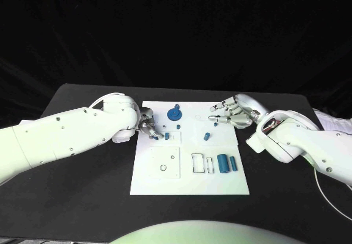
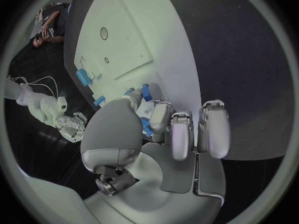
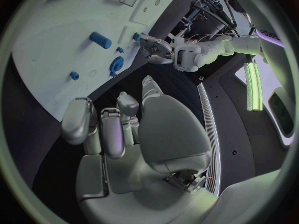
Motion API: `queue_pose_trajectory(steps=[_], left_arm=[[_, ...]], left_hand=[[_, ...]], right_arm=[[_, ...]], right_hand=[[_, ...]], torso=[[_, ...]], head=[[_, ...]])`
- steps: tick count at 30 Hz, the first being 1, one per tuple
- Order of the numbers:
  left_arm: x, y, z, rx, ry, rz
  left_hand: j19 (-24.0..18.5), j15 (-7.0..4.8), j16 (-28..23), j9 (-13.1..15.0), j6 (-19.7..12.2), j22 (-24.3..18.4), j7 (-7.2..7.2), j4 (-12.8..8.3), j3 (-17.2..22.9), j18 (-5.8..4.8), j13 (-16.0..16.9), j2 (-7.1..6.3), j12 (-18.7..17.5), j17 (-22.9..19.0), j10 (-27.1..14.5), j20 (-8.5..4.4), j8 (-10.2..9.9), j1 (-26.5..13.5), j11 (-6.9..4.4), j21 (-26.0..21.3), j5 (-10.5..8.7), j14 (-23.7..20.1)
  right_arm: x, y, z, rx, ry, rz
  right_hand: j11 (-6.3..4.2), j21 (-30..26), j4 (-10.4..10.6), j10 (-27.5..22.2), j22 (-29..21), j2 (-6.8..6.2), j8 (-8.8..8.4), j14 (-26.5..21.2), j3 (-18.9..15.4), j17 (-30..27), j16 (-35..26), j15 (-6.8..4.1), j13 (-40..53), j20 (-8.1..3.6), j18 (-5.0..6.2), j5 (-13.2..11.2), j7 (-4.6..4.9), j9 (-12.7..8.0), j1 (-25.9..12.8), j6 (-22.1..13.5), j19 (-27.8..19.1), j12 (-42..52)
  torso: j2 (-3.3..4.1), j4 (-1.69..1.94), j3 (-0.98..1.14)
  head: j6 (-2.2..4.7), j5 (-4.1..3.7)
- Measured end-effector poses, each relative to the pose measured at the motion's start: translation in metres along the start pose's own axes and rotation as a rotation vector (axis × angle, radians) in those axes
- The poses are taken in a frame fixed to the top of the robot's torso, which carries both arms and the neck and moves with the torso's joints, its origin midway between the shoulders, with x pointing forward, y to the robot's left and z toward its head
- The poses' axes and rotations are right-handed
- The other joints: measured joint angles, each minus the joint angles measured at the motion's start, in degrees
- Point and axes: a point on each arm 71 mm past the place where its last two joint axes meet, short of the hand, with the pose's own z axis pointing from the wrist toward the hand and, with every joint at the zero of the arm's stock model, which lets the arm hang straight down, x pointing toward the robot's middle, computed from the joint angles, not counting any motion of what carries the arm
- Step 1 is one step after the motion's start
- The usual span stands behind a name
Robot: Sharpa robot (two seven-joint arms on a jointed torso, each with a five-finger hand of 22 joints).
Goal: Assemble the parts on the task board
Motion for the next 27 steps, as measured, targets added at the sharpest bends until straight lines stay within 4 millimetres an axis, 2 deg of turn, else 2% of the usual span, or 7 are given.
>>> queue_pose_trajectory(steps=[5,10,14,27], left_arm=[[0.0008,-0.0006,-0.0012,0.005,0.004,-0.003],[0.0001,-0.0014,-0.0025,0.016,0.004,-0.023],[0.0007,-0.0007,-0.0024,0.020,0.003,-0.049],[0.0028,0.0019,-0.0013,0.020,-0.003,-0.114]], left_hand=[[0.0,0.00,0.0,0.3,0.0,0.0,0.00,-1.3,2.6,0.00,0.0,1.53,0.0,0.0,0.0,0.00,-0.2,2.1,0.00,0.0,-0.16,0.0],[0.0,0.00,0.0,0.9,-1.0,0.0,-0.03,-3.8,6.3,0.00,-0.4,2.89,0.0,0.0,0.0,0.00,-0.3,5.3,0.00,-0.4,0.04,0.0],[0.0,0.00,0.0,1.4,-1.9,0.0,0.21,-3.3,6.9,0.00,-0.8,3.27,-0.5,0.0,0.0,0.00,0.1,6.8,0.00,-0.8,0.01,0.0],[0.0,0.00,0.0,1.9,-2.3,0.0,0.42,-3.1,7.8,0.00,-1.0,3.57,-0.5,0.0,-0.2,0.00,0.2,7.1,0.21,-1.1,-0.21,0.0]], right_arm=[[-0.0001,-0.0002,0.0000,0.001,0.000,0.000],[-0.0001,-0.0004,0.0001,0.001,0.000,0.000],[0.0000,-0.0004,0.0001,0.001,0.000,0.000],[0.0000,-0.0005,0.0002,0.001,0.000,0.000]], right_hand=[[0.00,0.0,0.0,0.0,0.0,0.17,0.00,0.0,0.0,0.0,-0.3,0.00,0.0,0.00,0.00,0.0,0.00,0.0,-0.2,0.0,0.0,0.0],[0.00,0.0,0.0,0.0,0.0,0.24,0.00,0.0,0.0,0.0,-0.3,0.00,0.0,0.00,0.00,0.0,0.00,0.0,-0.2,0.0,0.0,0.0],[0.00,0.0,0.2,0.0,0.0,0.23,0.00,0.0,-0.2,0.0,-0.3,0.00,0.0,0.00,0.00,0.3,0.00,0.0,-0.2,0.0,0.0,0.0],[0.00,0.0,0.2,0.0,0.0,0.23,0.00,0.0,-0.2,0.0,-0.3,0.00,0.0,0.00,0.00,0.3,0.00,0.0,-0.2,0.0,0.0,0.0]], torso=[[-0.02,0.02,0.00],[-0.04,0.03,0.01],[-0.03,0.03,0.02],[-0.02,-0.02,0.04]], head=[[-0.05,0.06],[-0.05,0.13],[-0.01,0.19],[0.08,0.35]])
